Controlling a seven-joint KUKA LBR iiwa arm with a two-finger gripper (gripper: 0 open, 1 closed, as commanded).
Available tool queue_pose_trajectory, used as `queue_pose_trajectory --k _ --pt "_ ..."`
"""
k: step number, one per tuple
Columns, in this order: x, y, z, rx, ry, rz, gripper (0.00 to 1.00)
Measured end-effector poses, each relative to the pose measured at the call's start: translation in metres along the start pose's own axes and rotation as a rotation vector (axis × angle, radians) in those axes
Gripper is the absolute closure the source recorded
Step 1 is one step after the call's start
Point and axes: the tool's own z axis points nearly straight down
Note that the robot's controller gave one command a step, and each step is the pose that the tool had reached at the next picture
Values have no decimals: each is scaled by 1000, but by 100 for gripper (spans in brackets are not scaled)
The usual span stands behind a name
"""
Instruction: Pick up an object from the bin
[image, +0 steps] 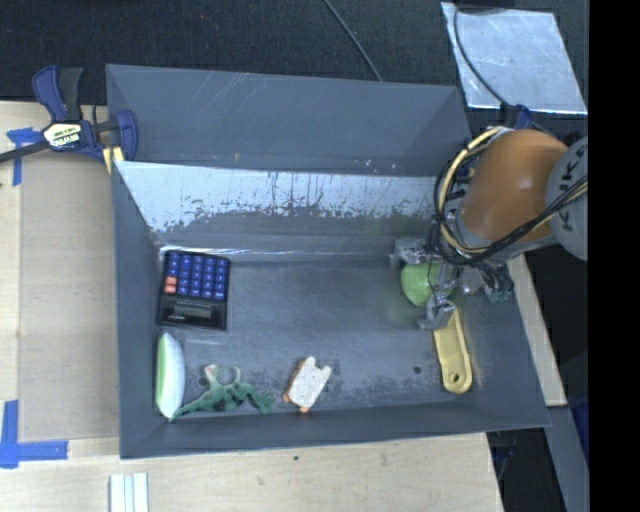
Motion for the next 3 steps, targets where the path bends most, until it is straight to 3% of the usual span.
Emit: queue_pose_trajectory --k 1,2,3 --pt "-19 -19 1 -8 14 38 0" --pt "-25 -3 -29 -1 -1 202 0" --pt "-23 -15 -4 -13 5 51 100"
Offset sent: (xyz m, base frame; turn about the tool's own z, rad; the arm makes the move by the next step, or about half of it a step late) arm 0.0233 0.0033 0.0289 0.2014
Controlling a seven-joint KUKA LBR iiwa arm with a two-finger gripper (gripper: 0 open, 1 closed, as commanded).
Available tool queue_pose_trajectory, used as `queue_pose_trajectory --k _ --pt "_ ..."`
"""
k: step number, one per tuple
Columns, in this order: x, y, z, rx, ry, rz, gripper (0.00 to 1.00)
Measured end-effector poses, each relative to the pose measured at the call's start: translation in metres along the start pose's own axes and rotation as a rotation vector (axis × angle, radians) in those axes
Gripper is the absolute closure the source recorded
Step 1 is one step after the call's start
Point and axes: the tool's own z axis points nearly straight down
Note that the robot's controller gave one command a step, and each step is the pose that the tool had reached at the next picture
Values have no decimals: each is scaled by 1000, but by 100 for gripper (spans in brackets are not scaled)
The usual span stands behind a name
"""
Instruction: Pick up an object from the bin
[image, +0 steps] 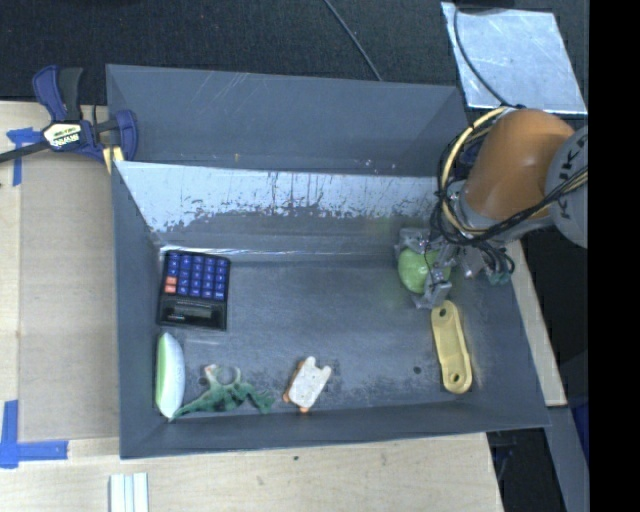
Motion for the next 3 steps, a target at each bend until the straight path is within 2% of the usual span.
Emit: queue_pose_trajectory --k 2,3 --pt "2 0 -12 -1 5 0 100" --pt "0 0 -53 1 -1 2 100"
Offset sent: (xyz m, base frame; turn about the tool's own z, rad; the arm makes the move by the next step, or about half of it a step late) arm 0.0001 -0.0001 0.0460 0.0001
